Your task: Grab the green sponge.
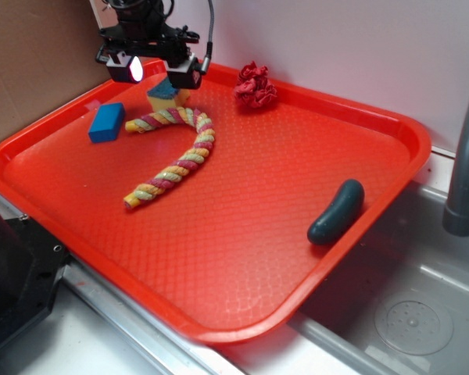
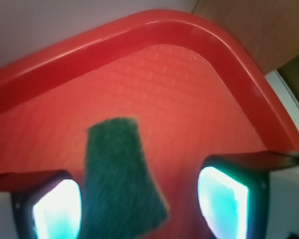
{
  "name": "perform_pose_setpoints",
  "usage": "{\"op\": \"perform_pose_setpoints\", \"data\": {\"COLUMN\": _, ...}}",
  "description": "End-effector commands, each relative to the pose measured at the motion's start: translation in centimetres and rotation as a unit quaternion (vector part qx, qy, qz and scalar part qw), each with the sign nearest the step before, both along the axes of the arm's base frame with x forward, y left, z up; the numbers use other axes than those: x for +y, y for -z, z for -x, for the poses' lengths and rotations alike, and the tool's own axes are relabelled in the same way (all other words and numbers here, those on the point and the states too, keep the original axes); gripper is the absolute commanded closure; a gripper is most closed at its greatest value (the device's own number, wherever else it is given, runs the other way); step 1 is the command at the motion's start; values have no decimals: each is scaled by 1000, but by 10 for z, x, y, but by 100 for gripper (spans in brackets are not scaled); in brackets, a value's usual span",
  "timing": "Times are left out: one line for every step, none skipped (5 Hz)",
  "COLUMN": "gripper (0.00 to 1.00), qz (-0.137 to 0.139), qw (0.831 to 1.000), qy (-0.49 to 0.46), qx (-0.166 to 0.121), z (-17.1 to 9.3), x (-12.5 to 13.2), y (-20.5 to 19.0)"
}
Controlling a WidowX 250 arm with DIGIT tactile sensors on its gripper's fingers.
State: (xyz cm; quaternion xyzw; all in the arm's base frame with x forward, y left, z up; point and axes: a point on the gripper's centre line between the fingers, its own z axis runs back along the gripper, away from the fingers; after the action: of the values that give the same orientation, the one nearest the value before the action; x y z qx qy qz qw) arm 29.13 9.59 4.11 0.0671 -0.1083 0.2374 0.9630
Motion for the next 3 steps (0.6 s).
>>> {"op": "perform_pose_setpoints", "data": {"gripper": 100, "qz": -6, "qw": 1000, "qy": -1, "qx": -4, "z": -20, "x": 12, "y": 11}}
{"op": "perform_pose_setpoints", "data": {"gripper": 100, "qz": -6, "qw": 1000, "qy": -2, "qx": 1, "z": -21, "x": 13, "y": 13}}
{"op": "perform_pose_setpoints", "data": {"gripper": 100, "qz": -12, "qw": 1000, "qy": 9, "qx": 12, "z": -20, "x": 8, "y": 3}}
